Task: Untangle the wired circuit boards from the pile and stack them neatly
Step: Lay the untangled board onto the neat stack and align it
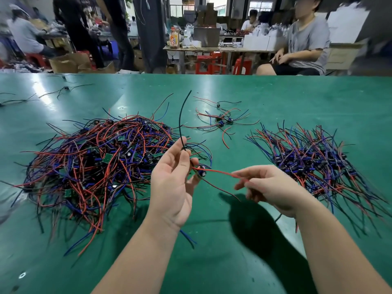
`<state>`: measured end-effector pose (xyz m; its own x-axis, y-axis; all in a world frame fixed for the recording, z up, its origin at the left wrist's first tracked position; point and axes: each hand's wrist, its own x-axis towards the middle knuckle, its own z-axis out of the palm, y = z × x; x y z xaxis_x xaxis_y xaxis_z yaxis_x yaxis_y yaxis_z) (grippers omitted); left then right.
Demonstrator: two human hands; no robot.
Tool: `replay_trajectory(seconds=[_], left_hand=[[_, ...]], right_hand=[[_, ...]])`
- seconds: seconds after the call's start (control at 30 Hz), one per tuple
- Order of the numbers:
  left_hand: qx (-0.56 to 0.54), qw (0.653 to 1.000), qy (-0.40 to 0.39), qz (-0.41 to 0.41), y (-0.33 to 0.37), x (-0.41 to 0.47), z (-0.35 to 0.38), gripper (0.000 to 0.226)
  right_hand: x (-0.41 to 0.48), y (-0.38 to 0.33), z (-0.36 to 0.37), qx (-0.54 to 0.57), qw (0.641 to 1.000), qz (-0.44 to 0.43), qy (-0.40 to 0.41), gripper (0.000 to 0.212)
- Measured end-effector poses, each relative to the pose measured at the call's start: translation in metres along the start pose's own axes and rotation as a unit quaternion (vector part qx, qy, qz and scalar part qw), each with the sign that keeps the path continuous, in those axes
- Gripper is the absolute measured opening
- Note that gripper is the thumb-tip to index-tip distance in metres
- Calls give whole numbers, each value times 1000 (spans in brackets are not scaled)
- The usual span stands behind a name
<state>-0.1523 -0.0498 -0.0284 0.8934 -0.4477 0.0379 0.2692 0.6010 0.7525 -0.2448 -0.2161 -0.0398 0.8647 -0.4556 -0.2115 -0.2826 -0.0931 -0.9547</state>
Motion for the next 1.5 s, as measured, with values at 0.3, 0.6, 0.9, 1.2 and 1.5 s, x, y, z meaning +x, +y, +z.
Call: replay_trajectory(seconds=[0.3,0.6,0.9,1.2,1.5], left_hand=[[-164,976,-44,-137,-1,1,-1,23],[-167,975,-50,-136,-7,1,-4,19],[-109,984,1,-141,-10,8,-11,24],[-59,979,54,-186,-17,14,-17,25],[51,969,-42,-238,-18,0,-7,32]], right_hand=[[-11,-9,13,140,983,-90,-72,17],[-14,-5,43,107,981,-86,-137,18],[-6,-9,22,319,940,-115,-32,20],[83,-72,-16,49,979,-125,151,10],[122,-72,11,-381,902,-192,69,11]])
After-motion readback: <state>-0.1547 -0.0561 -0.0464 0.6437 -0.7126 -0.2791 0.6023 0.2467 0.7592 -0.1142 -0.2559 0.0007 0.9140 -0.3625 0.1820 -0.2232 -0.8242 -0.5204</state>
